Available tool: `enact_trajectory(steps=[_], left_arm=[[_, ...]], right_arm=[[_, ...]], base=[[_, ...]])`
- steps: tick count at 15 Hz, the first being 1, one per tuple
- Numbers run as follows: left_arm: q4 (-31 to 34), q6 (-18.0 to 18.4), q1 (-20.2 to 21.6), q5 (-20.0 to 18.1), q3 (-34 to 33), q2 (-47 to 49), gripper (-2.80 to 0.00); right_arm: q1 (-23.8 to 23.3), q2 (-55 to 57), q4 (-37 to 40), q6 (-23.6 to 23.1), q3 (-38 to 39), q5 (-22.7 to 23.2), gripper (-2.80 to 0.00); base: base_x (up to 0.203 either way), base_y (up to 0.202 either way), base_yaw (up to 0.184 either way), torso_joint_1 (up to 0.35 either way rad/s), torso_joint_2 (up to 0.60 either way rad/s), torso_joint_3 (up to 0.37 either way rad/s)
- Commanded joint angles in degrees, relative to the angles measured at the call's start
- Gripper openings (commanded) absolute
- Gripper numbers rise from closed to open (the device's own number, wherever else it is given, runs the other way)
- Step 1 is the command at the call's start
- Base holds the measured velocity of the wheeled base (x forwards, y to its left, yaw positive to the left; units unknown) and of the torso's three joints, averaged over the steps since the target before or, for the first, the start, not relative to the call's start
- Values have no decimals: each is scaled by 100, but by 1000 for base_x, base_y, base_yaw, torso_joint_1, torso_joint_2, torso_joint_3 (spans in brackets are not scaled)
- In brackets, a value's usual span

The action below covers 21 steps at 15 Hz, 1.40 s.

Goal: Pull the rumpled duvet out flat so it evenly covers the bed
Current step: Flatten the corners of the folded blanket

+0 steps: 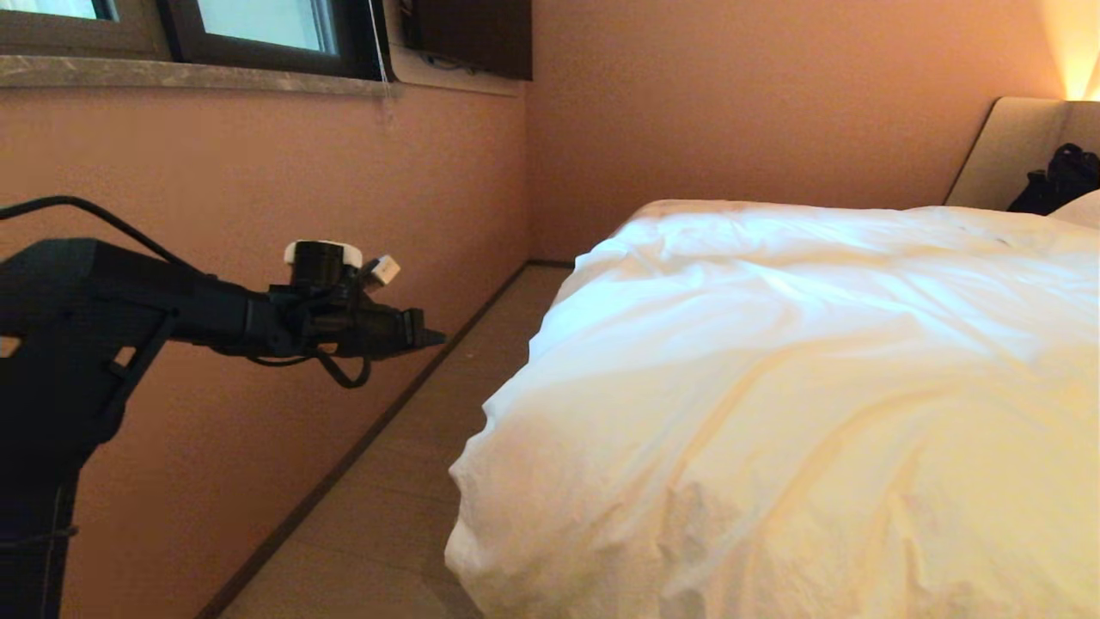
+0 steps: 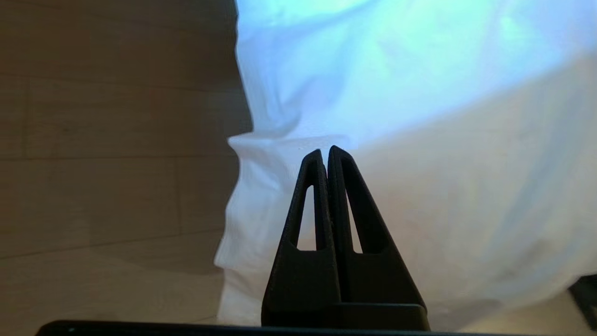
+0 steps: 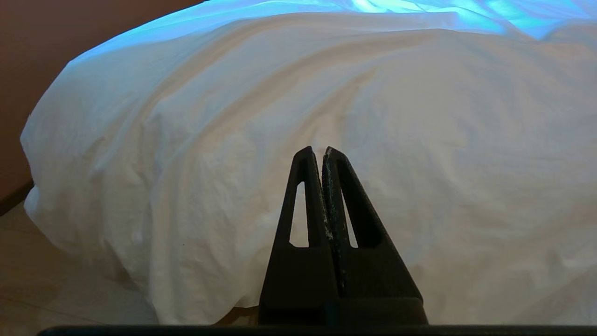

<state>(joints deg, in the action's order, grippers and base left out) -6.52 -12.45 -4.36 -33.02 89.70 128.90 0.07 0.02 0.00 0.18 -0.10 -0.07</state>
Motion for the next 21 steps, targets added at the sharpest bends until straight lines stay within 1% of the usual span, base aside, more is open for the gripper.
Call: enact_trajectory(steps=[1,5,10,17,21], left_arm=[[-14,83,-195,115,-46,151,-280],[-87,144,-424,145,-227,213,-280],[-86,146,-542,147,-276,227,-280],[-77,155,-715,390,-303,294,-280],[-25,190,-768,428,-304,329,-280]], right_arm=[[9,-2,0,-1,1,-1,-280],[1,-2,0,-1,1,-1,-280],[3,-2,0,-1,1,-1,-280],[1,-2,0,-1,1,-1,-280],[1,-2,0,-1,1,-1,-280]], base=[[0,0,0,0,0,0],[0,0,0,0,0,0],[0,0,0,0,0,0],[0,0,0,0,0,0],[0,0,0,0,0,0]])
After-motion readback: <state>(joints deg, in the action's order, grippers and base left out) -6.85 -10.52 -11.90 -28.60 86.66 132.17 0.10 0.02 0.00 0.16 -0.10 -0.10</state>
